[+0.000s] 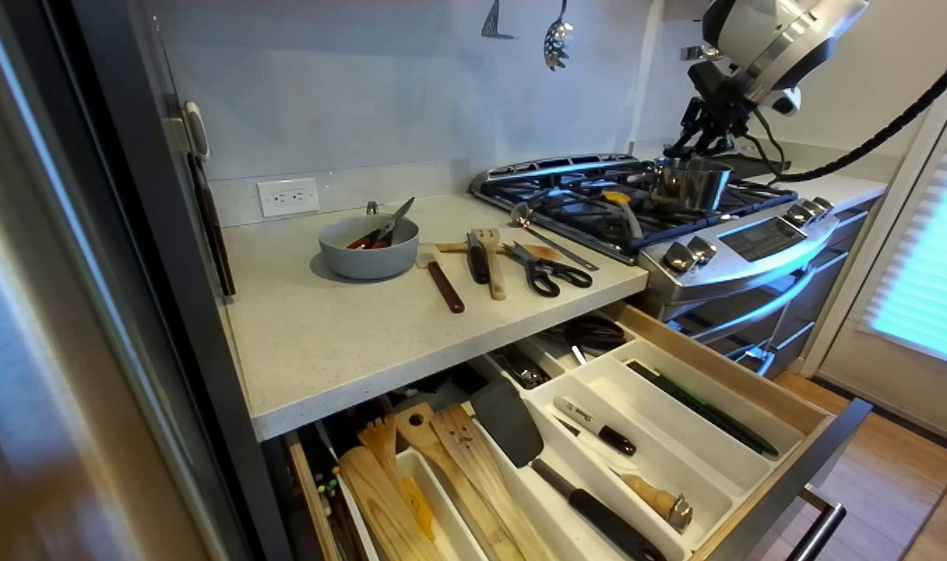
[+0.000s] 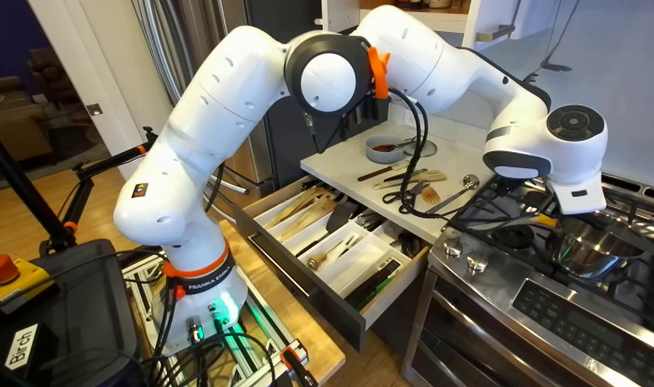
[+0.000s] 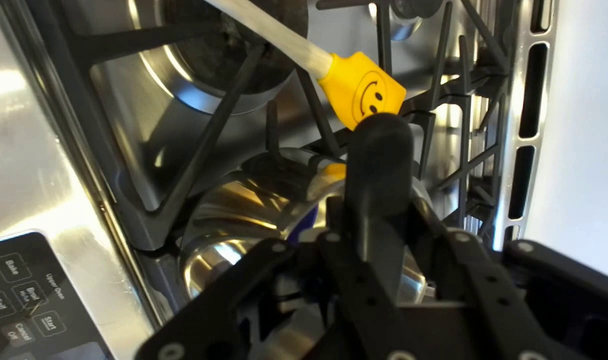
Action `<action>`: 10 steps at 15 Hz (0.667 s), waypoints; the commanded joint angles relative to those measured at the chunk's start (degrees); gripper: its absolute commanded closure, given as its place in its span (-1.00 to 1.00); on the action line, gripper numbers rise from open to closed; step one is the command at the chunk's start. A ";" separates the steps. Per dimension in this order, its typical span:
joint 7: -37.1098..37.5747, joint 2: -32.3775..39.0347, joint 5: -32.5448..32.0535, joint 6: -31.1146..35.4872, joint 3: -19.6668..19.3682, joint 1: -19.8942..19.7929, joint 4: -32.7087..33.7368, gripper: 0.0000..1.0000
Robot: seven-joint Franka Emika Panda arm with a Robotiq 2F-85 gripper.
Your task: Remove the knife from the gray bowl top and put it on top of the pot on the stove
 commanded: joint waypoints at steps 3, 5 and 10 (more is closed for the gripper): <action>3.65 5.52 1.30 -2.35 -1.79 0.27 9.25 0.82; 3.79 7.03 1.10 -3.82 -1.31 0.19 11.51 0.82; 6.06 10.16 0.02 -6.23 -2.02 0.90 15.96 -0.18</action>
